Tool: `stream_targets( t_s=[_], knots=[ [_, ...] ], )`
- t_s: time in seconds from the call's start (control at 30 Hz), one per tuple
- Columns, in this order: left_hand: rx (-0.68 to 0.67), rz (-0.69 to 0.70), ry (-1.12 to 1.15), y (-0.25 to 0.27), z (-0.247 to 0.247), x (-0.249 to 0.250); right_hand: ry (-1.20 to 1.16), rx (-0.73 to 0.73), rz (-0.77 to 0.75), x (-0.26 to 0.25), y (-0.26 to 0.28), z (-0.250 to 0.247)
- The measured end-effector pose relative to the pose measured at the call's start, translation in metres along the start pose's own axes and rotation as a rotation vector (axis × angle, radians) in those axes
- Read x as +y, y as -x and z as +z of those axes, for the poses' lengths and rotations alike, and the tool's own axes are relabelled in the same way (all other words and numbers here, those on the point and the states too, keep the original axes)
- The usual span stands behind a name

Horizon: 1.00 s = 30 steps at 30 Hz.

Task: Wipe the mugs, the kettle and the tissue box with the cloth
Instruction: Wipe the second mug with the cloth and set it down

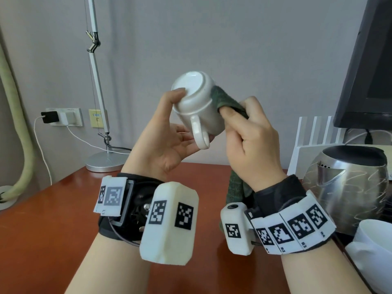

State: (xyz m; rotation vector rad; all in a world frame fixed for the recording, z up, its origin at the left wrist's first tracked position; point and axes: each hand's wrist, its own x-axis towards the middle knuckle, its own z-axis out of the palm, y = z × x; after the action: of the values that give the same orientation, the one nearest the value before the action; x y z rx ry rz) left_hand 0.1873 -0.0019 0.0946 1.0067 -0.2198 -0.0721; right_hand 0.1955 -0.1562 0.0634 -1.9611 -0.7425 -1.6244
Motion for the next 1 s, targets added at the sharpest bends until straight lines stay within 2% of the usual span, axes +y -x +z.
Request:
stream_targets(
  t_s=[0.2, 0.53, 0.77, 1.0],
  knots=[
    [0.005, 0.0, -0.19, 0.001, -0.002, 0.001, -0.136, 0.063, 0.036, 0.0, -0.008, -0.005],
    [0.016, 0.023, -0.206, 0.001, -0.003, 0.002, -0.007, -0.051, -0.087, -0.013, 0.0, 0.002],
    [0.059, 0.057, -0.215, 0.004, 0.002, 0.003, -0.036, 0.02, 0.003, -0.005, -0.004, -0.005],
    [0.024, 0.063, -0.148, 0.002, -0.004, 0.004, 0.013, -0.081, -0.114, -0.018, -0.001, -0.001]
  ],
)
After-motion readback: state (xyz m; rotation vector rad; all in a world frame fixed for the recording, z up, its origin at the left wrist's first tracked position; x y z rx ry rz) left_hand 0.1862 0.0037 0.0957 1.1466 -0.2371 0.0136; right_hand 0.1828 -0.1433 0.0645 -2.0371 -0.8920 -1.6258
